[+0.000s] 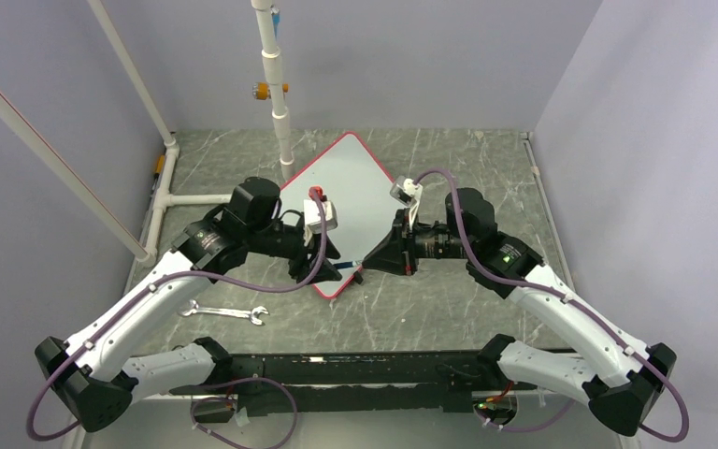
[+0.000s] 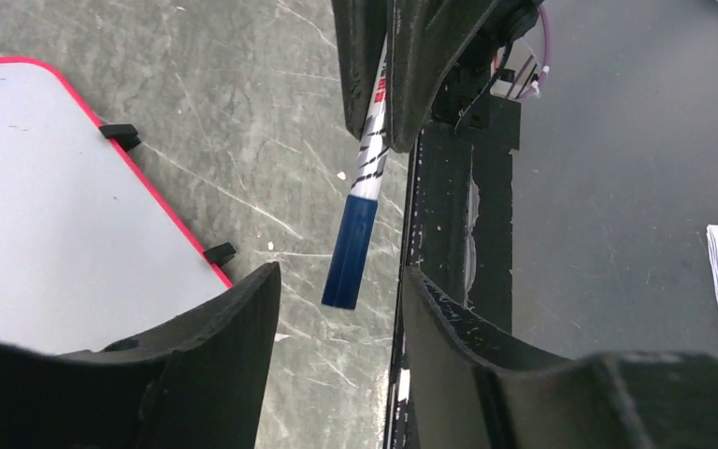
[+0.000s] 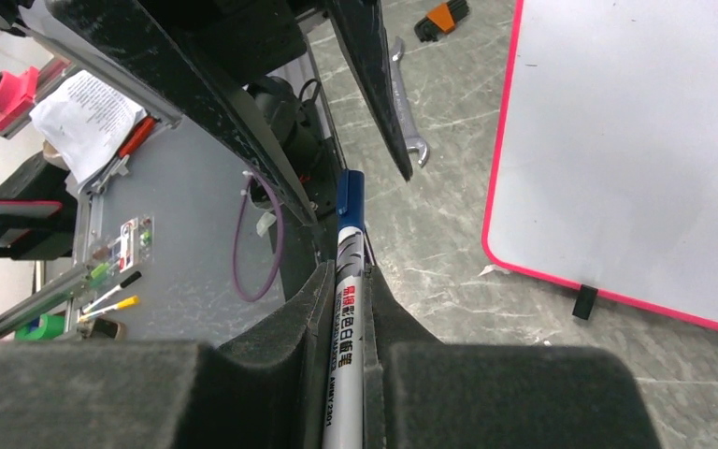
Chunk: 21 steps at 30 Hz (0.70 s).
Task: Write a sentence on the whiteboard
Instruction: Open the whiteboard marker at the center of the board.
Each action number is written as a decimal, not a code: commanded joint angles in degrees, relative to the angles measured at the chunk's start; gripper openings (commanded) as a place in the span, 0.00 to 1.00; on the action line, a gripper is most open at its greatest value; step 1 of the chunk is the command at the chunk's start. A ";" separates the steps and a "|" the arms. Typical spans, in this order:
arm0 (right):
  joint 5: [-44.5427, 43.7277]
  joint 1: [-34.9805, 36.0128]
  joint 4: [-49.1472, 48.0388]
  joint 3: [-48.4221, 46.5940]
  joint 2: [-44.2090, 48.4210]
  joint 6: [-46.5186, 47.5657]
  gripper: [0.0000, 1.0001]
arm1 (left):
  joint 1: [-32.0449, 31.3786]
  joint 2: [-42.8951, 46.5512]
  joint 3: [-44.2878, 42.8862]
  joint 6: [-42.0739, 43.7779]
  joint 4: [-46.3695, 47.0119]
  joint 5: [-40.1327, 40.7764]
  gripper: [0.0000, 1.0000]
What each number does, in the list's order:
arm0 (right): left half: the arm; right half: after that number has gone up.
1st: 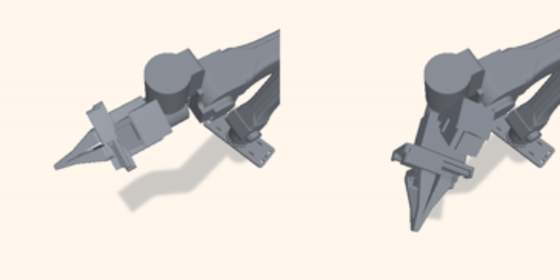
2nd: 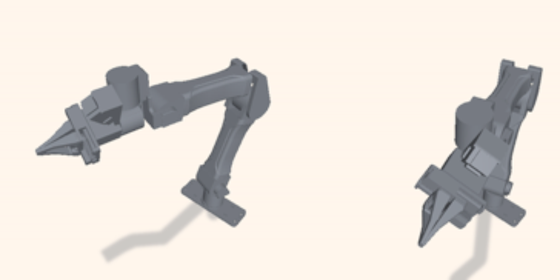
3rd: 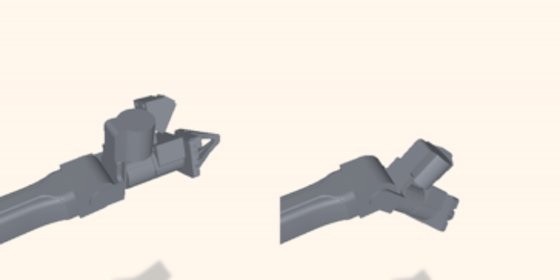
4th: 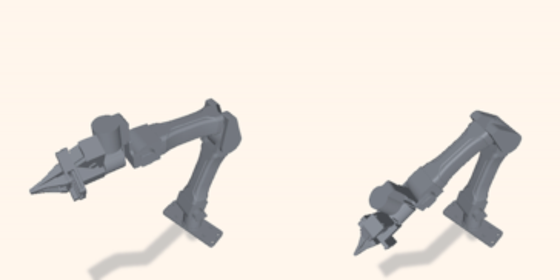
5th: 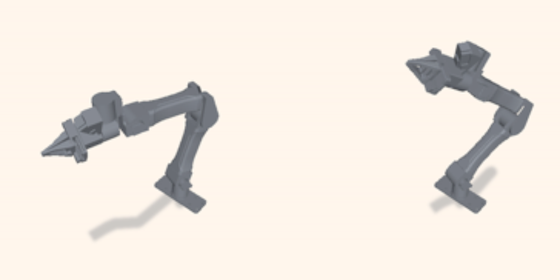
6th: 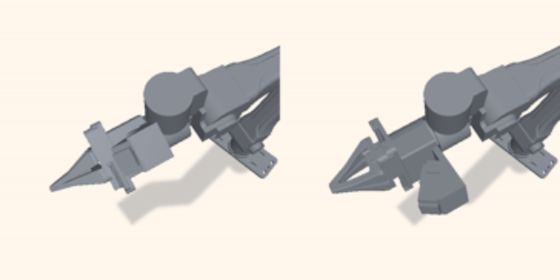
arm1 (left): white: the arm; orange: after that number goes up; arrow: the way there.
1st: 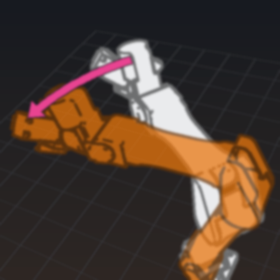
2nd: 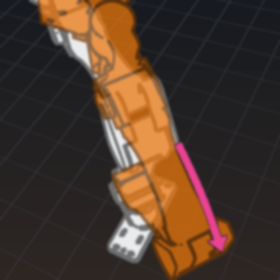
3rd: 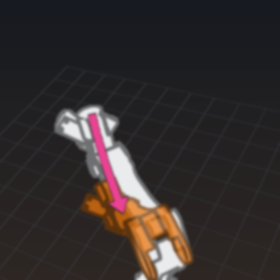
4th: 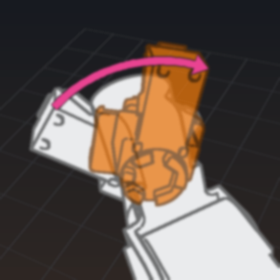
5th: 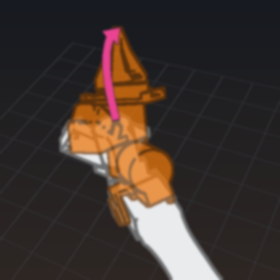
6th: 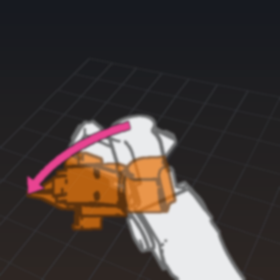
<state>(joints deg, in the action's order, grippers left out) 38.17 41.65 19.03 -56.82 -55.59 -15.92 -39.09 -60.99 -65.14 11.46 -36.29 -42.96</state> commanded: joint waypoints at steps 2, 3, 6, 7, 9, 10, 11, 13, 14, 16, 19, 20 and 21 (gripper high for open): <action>2.79 -0.16 -4.65 -0.46 -0.56 0.94 0.00 | -1.57 -1.40 -1.18 1.36 0.23 -1.92 0.49; 3.11 -0.16 -5.02 -0.29 -0.66 0.83 0.00 | -1.65 -1.50 -1.24 1.37 0.24 -1.99 0.48; 4.07 -0.17 -5.98 -0.07 -0.92 0.65 0.00 | -1.81 -1.63 -1.18 1.10 0.50 -2.14 0.45; 4.17 -0.16 -6.15 -0.05 -0.99 0.68 0.00 | -1.83 -1.67 -1.25 1.10 0.40 -2.31 0.44; 4.40 -0.16 -6.27 -0.05 -1.28 0.63 0.00 | -1.97 -1.84 -1.23 1.17 0.32 -2.46 0.37; 4.60 -0.16 -6.35 -0.05 -1.43 0.59 0.00 | -2.05 -1.91 -1.21 1.07 0.41 -2.43 0.35; 4.83 -0.16 -6.44 -0.05 -1.56 0.55 0.00 | -2.18 -2.07 -1.27 0.91 0.45 -2.13 0.34; 5.19 -0.13 -5.77 -0.42 -1.79 0.83 0.00 | -2.36 -2.34 -1.28 0.68 0.68 -1.80 0.26; 5.16 -0.16 -5.48 -0.56 -1.88 0.96 0.00 | -2.38 -2.47 -1.35 0.62 0.68 -1.67 0.16; 5.24 -0.14 -5.18 -0.66 -1.88 1.07 0.00 | -2.61 -2.72 -1.35 0.37 0.78 -1.01 0.00; 5.25 -0.16 -4.93 -0.51 -1.65 1.12 0.00 | -2.74 -2.41 -0.77 0.18 1.43 -0.05 0.00; 5.25 -0.11 -4.81 -0.30 -1.43 1.01 0.00 | -2.74 -2.25 -0.65 0.21 1.68 0.17 0.00; 5.10 -0.11 -4.75 -0.16 -1.16 0.92 0.00 | -2.67 -2.02 -0.46 0.38 1.84 0.37 0.00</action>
<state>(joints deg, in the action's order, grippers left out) 42.54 41.28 16.69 -56.80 -57.54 -15.59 -41.71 -63.35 -65.14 12.43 -37.52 -44.16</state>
